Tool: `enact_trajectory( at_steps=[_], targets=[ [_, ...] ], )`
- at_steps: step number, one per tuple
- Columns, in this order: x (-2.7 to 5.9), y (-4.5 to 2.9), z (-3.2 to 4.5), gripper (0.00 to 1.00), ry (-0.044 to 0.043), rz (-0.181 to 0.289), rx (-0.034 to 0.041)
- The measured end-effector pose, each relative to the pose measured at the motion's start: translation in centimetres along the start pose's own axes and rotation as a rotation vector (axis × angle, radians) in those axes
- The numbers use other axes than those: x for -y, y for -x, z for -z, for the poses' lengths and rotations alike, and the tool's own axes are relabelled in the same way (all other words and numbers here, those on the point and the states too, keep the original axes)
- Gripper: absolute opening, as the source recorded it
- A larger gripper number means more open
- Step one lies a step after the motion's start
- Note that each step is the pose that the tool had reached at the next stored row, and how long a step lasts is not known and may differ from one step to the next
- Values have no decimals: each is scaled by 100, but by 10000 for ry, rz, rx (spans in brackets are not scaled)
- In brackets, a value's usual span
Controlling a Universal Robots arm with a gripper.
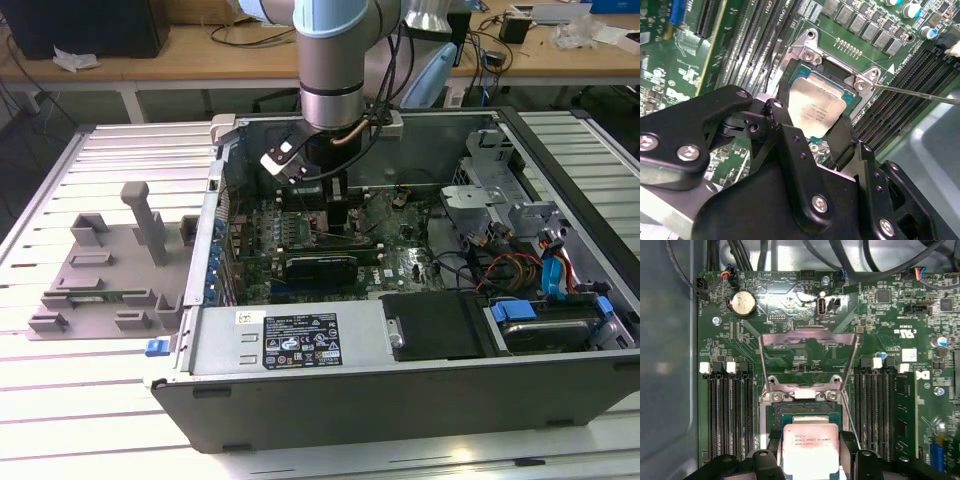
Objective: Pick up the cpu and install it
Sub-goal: 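Place the cpu into insertion slot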
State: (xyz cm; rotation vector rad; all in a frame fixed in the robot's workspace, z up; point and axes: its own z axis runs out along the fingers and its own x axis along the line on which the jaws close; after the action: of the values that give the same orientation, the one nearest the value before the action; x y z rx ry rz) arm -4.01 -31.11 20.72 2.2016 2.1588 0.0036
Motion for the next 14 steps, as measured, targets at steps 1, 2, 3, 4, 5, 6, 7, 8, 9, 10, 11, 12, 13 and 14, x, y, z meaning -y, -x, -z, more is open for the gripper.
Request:
enact_trajectory(
  at_steps=[1,2,3,4,5,6,7,8,9,10,11,12,13,14],
  targets=[
    [-2,-8,-21,54,-1,2,1],
    [-4,-13,-31,54,-1,1,1],
    [-5,-16,-39,54,-1,0,1],
    [-8,-19,-51,54,0,-2,0],
    [-9,-19,-55,54,-1,-2,3],
    [-11,-19,-57,54,-1,0,2],
    [-30,-20,-64,54,0,0,1],
    [-36,-20,-66,54,0,0,1],
    [-36,-20,-68,54,-1,0,2],
    [-36,-21,-75,54,1,0,8],
    [-36,-22,-81,54,-1,5,26],
    [-36,-22,-82,54,3,99,23],
    [-36,-22,-82,54,6,139,21],
    [-36,-22,-83,54,8,199,17]
  ],
)
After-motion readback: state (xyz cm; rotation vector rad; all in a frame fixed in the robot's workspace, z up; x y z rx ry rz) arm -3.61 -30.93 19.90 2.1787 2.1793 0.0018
